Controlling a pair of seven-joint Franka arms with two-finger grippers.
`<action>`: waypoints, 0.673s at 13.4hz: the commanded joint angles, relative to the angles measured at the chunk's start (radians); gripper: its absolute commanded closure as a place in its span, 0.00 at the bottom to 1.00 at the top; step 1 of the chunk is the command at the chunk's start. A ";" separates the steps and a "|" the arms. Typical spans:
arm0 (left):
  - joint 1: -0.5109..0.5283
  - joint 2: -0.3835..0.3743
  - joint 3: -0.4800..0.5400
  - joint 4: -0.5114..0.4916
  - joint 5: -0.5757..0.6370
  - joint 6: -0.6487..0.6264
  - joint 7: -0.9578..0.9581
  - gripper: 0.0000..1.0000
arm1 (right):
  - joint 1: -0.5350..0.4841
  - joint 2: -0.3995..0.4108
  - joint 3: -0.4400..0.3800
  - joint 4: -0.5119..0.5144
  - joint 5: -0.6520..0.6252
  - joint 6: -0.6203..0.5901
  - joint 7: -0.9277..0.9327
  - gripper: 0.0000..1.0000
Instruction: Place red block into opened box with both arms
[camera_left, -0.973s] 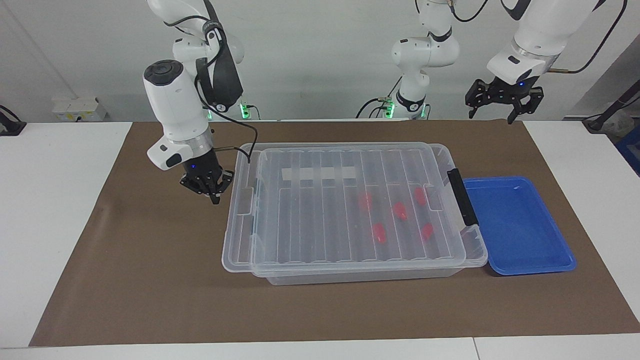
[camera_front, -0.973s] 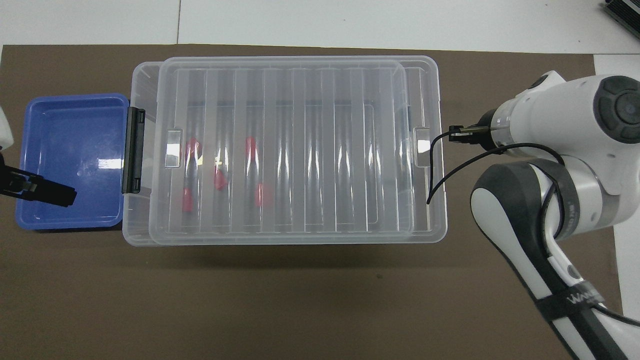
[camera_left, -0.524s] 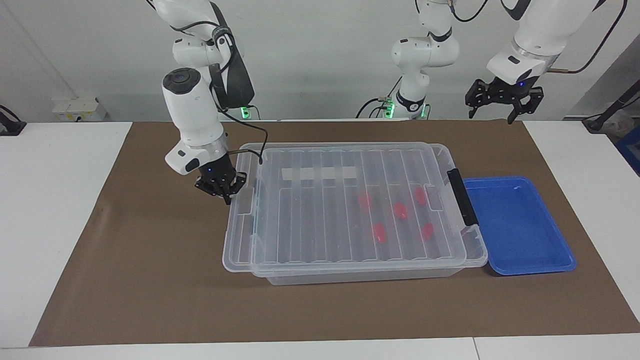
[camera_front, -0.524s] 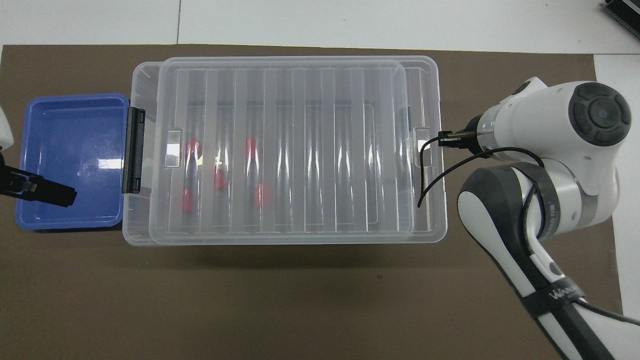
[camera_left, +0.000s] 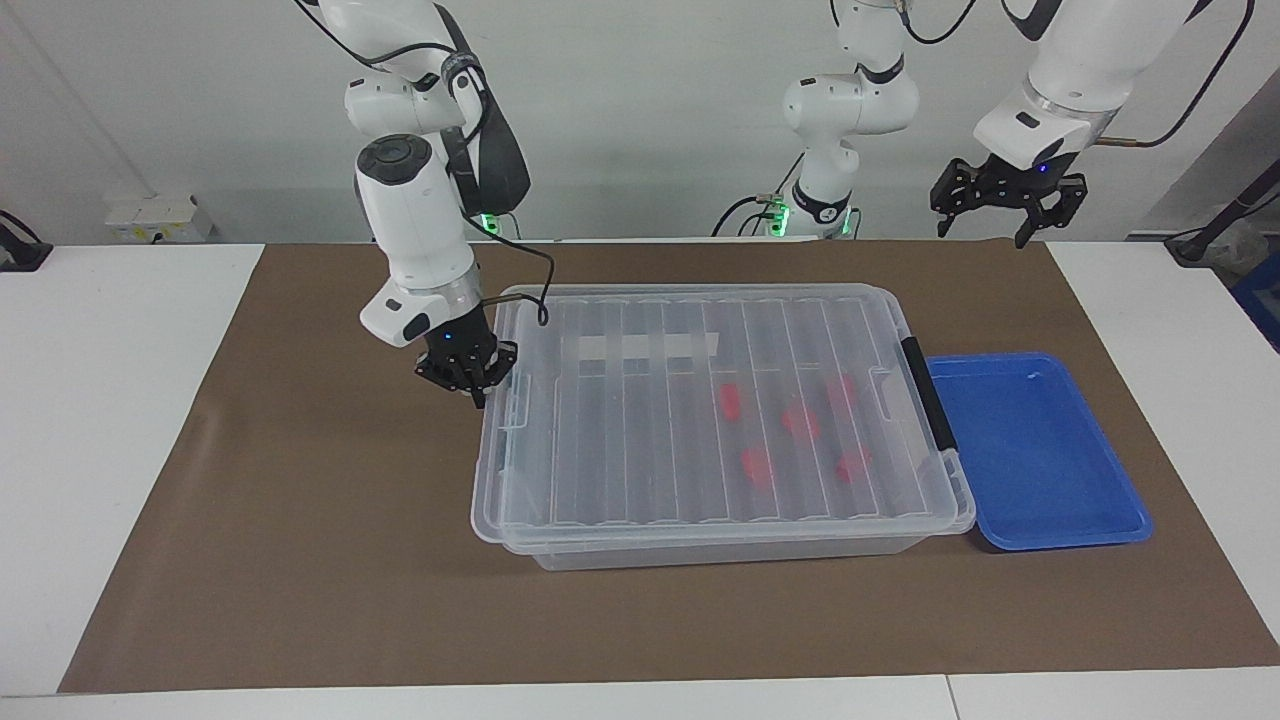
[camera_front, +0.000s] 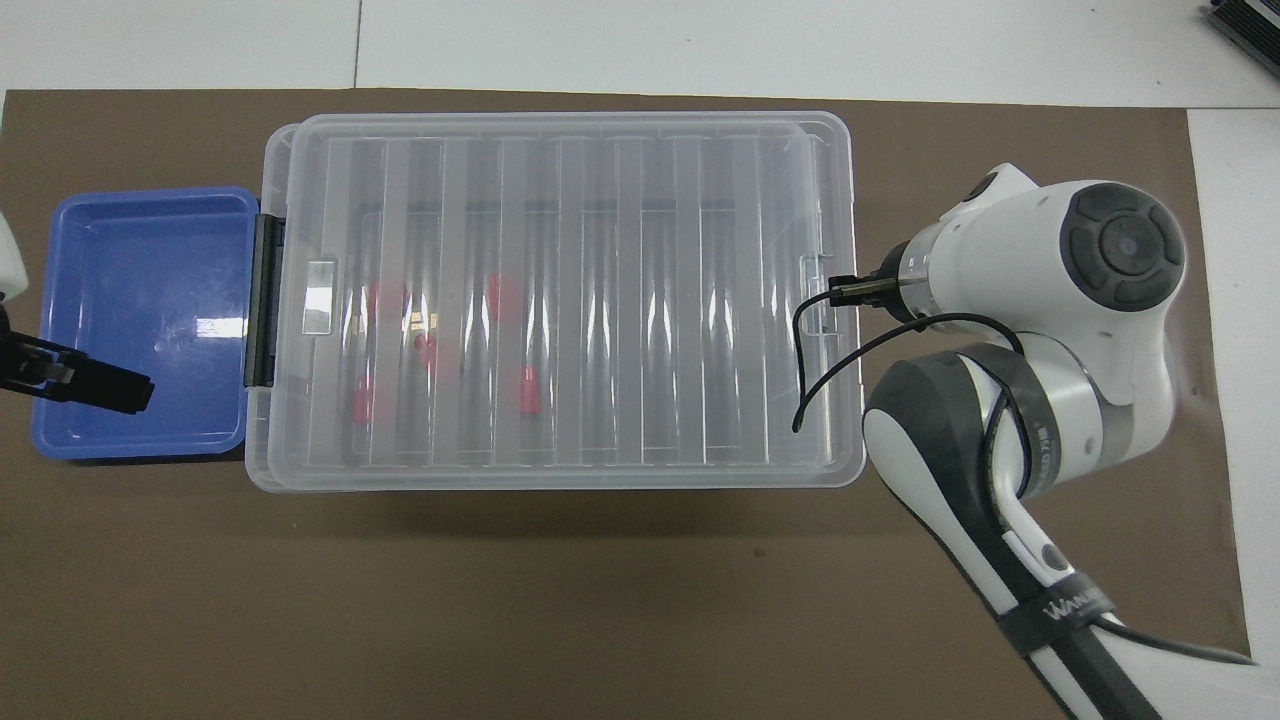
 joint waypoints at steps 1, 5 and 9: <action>0.015 -0.022 -0.011 -0.026 0.015 0.014 0.006 0.00 | 0.010 0.005 0.003 -0.012 -0.005 0.026 -0.008 1.00; 0.015 -0.022 -0.011 -0.026 0.015 0.013 0.008 0.00 | -0.006 0.003 0.003 -0.003 -0.005 0.014 -0.016 1.00; 0.015 -0.022 -0.011 -0.026 0.015 0.013 0.008 0.00 | -0.038 -0.029 0.000 0.001 -0.001 -0.035 -0.013 1.00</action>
